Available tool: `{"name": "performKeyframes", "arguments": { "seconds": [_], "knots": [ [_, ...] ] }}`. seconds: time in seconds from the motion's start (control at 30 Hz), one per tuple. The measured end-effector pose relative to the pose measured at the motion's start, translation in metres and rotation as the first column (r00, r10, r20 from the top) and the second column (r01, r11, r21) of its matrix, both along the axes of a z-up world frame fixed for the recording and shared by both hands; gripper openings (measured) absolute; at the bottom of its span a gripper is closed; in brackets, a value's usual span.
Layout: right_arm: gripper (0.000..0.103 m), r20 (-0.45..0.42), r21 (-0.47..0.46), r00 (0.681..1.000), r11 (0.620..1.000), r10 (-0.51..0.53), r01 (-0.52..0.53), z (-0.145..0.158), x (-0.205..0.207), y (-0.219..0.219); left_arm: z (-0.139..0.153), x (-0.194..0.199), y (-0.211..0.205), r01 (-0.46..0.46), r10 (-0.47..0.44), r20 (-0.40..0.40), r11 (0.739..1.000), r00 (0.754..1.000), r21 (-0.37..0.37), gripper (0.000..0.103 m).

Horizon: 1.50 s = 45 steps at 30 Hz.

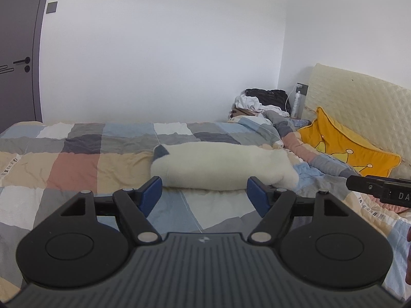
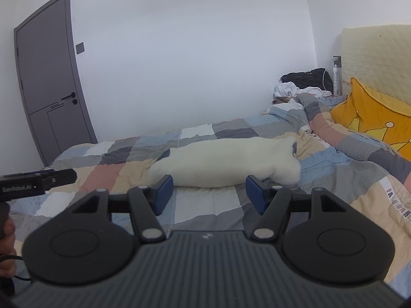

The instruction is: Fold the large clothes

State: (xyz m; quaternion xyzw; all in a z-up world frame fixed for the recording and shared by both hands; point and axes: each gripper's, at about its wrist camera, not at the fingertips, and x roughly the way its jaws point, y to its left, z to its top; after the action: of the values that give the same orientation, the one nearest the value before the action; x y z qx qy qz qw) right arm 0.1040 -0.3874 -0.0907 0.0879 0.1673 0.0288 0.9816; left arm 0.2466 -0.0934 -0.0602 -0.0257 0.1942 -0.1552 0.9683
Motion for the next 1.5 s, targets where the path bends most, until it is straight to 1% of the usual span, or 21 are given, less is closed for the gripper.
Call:
{"name": "performKeyframes", "arguments": {
  "seconds": [0.1, 0.17, 0.27, 0.57, 0.7, 0.9, 0.93, 1.0, 1.07, 1.13, 1.23, 1.3, 1.37, 1.5],
  "knots": [
    [0.066, -0.009, 0.0, 1.0, 1.0, -0.004, 0.004, -0.001, 0.003, 0.002, 0.002, -0.002, 0.001, 0.006, -0.006, 0.009, 1.0, 1.0, 0.004, 0.08],
    [0.066, -0.013, -0.009, 1.0, 1.0, -0.011, 0.01, -0.002, 0.002, 0.003, 0.002, -0.005, -0.001, -0.007, 0.007, 0.012, 1.0, 1.0, 0.004, 0.08],
    [0.066, -0.025, 0.0, 1.0, 1.0, -0.014, 0.014, -0.001, 0.004, 0.003, 0.002, -0.005, 0.0, -0.005, 0.005, 0.008, 1.0, 1.0, 0.005, 0.081],
    [0.066, -0.063, 0.02, 0.998, 1.0, 0.0, 0.002, -0.012, 0.005, 0.011, 0.0, -0.005, -0.004, -0.009, 0.009, -0.007, 1.0, 1.0, 0.004, 0.082],
    [0.066, -0.064, 0.013, 0.998, 1.0, -0.003, 0.004, -0.01, 0.002, 0.01, 0.001, -0.003, -0.004, -0.025, 0.025, -0.011, 1.0, 1.0, -0.002, 0.083],
    [0.066, -0.06, 0.012, 0.998, 1.0, -0.007, 0.008, -0.007, -0.001, 0.007, 0.002, -0.006, -0.007, -0.024, 0.024, -0.01, 1.0, 1.0, 0.004, 0.083],
    [0.066, -0.057, 0.01, 0.998, 1.0, -0.008, 0.009, -0.007, -0.002, 0.007, 0.002, -0.006, -0.007, -0.019, 0.019, -0.009, 1.0, 1.0, 0.005, 0.084],
    [0.066, -0.051, 0.006, 0.999, 1.0, -0.009, 0.009, -0.004, -0.003, 0.008, 0.003, -0.008, -0.008, -0.027, 0.027, -0.005, 1.0, 1.0, 0.009, 0.093],
    [0.074, -0.038, 0.001, 0.999, 1.0, -0.009, 0.009, -0.001, -0.004, 0.008, 0.005, -0.009, -0.01, -0.034, 0.034, 0.0, 0.999, 0.999, 0.019, 0.098],
    [0.074, -0.021, -0.022, 1.0, 1.0, -0.003, 0.002, 0.003, -0.005, 0.009, 0.007, -0.009, -0.01, -0.04, 0.04, -0.005, 0.999, 0.999, 0.02, 0.1],
    [0.074, -0.018, -0.014, 1.0, 1.0, 0.003, -0.003, 0.007, -0.004, 0.006, 0.009, -0.011, -0.012, -0.053, 0.053, -0.006, 0.998, 0.999, 0.025, 0.103],
    [0.087, -0.011, -0.009, 1.0, 1.0, -0.002, 0.002, 0.009, -0.003, 0.005, 0.01, -0.013, -0.013, -0.061, 0.061, -0.003, 0.997, 0.998, 0.038, 0.103],
    [0.103, 0.003, -0.005, 1.0, 1.0, -0.006, 0.006, 0.011, -0.004, 0.003, 0.012, -0.015, -0.013, -0.054, 0.054, -0.001, 0.998, 0.999, 0.036, 0.103],
    [0.103, 0.011, -0.028, 1.0, 0.999, -0.022, 0.022, 0.013, -0.006, 0.004, 0.017, -0.018, -0.014, -0.053, 0.053, 0.011, 0.998, 0.999, 0.03, 0.103]
  ]
}}
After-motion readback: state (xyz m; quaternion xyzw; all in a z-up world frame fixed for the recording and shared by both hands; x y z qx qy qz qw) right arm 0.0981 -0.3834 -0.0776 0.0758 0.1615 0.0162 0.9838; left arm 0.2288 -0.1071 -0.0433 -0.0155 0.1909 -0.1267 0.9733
